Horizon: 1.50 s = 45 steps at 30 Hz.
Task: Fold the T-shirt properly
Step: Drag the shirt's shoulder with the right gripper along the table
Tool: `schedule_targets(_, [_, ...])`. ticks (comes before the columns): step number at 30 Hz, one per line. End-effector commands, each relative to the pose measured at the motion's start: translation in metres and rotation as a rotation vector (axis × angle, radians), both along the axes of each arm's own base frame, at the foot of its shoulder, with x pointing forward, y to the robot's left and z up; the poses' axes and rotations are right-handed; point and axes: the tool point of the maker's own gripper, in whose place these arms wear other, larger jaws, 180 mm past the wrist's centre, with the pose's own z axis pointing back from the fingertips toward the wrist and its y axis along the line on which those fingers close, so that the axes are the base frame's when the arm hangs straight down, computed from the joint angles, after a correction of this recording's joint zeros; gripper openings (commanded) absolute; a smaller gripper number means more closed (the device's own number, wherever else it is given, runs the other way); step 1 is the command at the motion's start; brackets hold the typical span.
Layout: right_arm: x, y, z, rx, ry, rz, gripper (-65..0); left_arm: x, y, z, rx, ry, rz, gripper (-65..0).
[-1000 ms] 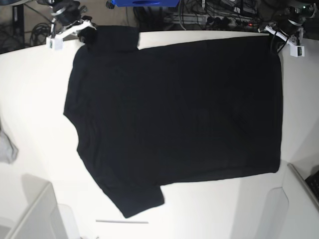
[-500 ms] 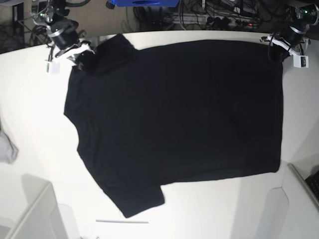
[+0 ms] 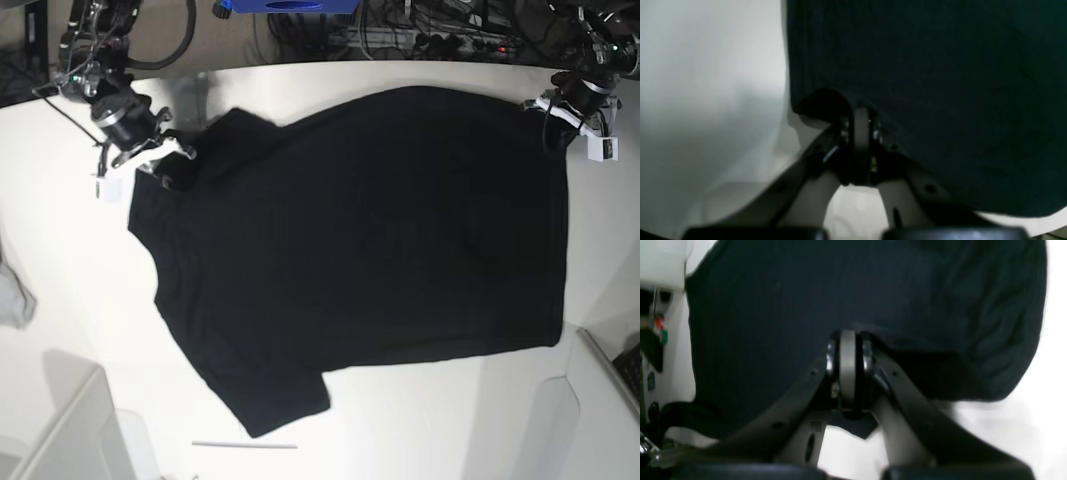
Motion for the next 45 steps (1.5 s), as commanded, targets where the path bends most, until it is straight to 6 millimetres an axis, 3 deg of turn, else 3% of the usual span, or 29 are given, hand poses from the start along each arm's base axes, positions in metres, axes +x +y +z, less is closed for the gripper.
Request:
schedule_targets(1, [0.009,-0.001,0.011,0.004,-0.044,-0.005,-65.0,0.008,0.002,0.010,0.010,-0.036,-0.009,-65.0])
schedule_targets(8, [0.031,0.001,0.021,0.006,-0.065,0.021,-65.0,0.017,0.006,0.011,-0.008,-0.038,0.052,-65.0])
schedule_targets(20, [0.065,-0.003,0.014,0.036,-0.064,0.003,-65.0,0.037,0.014,0.020,-0.026,-0.084,0.132,-65.0])
schedule_targets(25, [0.079,-0.006,0.008,0.053,-0.054,-0.008,-65.0,0.041,0.017,0.010,-0.058,-0.072,0.153,-65.0])
schedule_targets(36, [0.112,0.020,0.012,0.086,-0.057,0.035,-65.0,0.052,0.029,0.004,-0.002,-0.047,0.173,-65.0])
schedule_targets(45, [0.130,0.020,0.008,0.103,-0.043,0.028,-65.0,0.066,0.034,0.006,0.012,-0.059,0.183,-65.0])
